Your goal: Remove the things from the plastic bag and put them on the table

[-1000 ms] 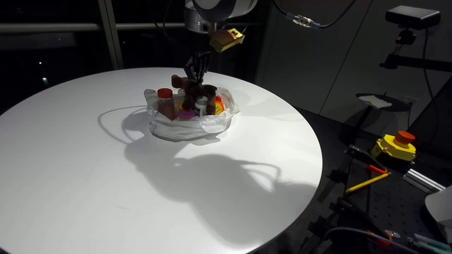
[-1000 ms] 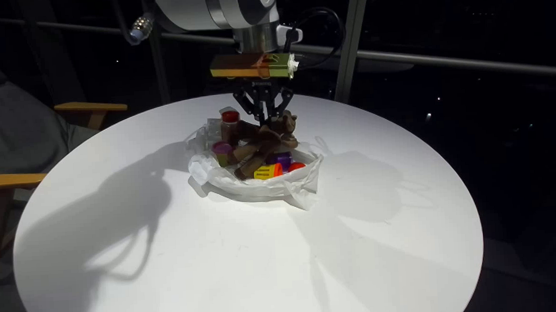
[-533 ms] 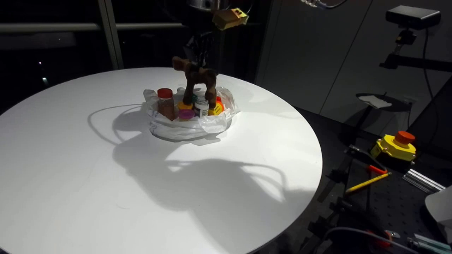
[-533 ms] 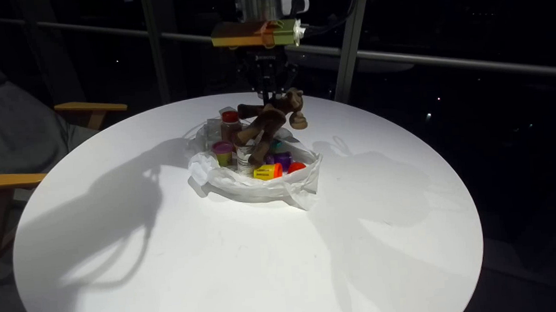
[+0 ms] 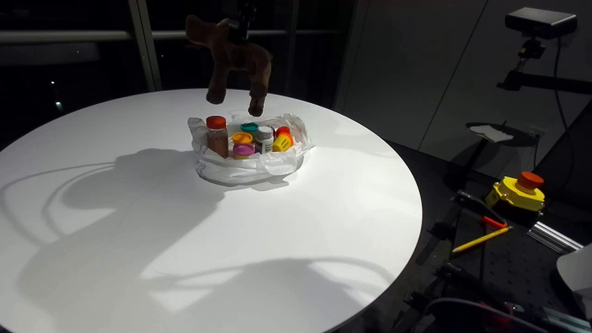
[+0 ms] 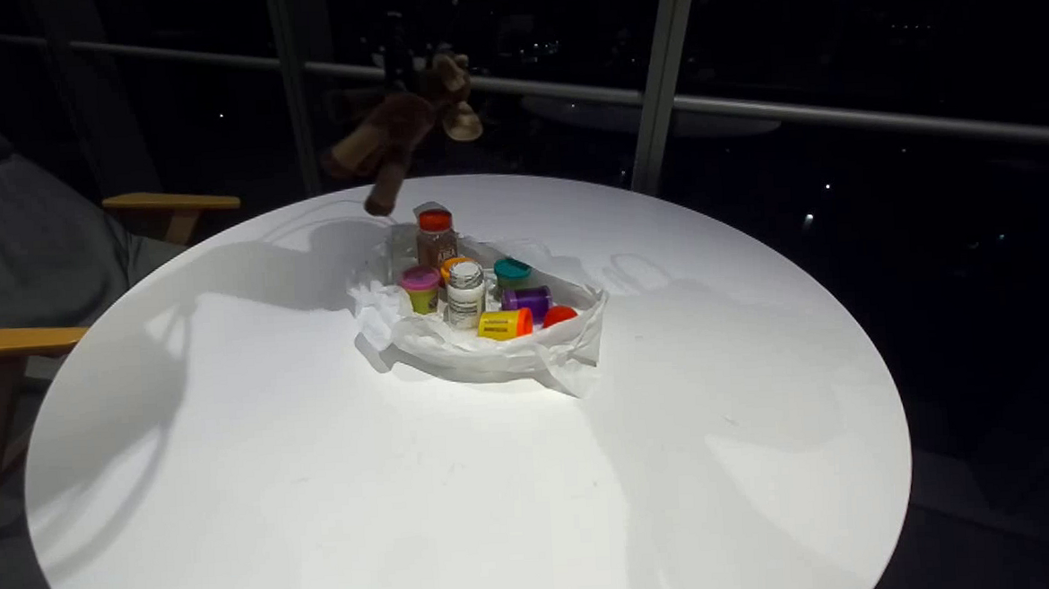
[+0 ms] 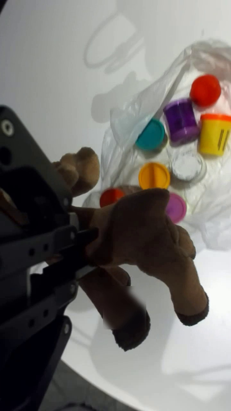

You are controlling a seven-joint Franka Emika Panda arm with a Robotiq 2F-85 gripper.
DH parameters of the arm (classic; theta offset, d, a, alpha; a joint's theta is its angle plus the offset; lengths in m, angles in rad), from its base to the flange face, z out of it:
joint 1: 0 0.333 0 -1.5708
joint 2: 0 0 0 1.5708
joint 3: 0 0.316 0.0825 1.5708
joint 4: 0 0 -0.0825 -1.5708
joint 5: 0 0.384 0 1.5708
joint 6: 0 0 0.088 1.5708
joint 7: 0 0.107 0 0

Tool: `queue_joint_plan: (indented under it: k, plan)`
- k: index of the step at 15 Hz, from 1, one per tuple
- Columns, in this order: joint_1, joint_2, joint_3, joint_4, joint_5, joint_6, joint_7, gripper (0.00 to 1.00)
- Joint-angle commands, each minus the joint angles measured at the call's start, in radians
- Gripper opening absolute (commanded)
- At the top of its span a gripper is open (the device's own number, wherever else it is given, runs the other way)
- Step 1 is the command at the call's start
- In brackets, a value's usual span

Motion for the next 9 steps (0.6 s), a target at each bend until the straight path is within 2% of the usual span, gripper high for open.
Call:
queue_joint_plan:
  k: [1, 3, 9]
  plan:
    - [0.018, -0.09, 0.07, -0.095, 0.115, -0.083, -0.116, 0.09]
    - [0.053, -0.069, 0.094, -0.135, 0.132, -0.091, -0.135, 0.09]
    - [0.137, 0.026, 0.137, -0.267, 0.125, 0.004, -0.127, 0.09]
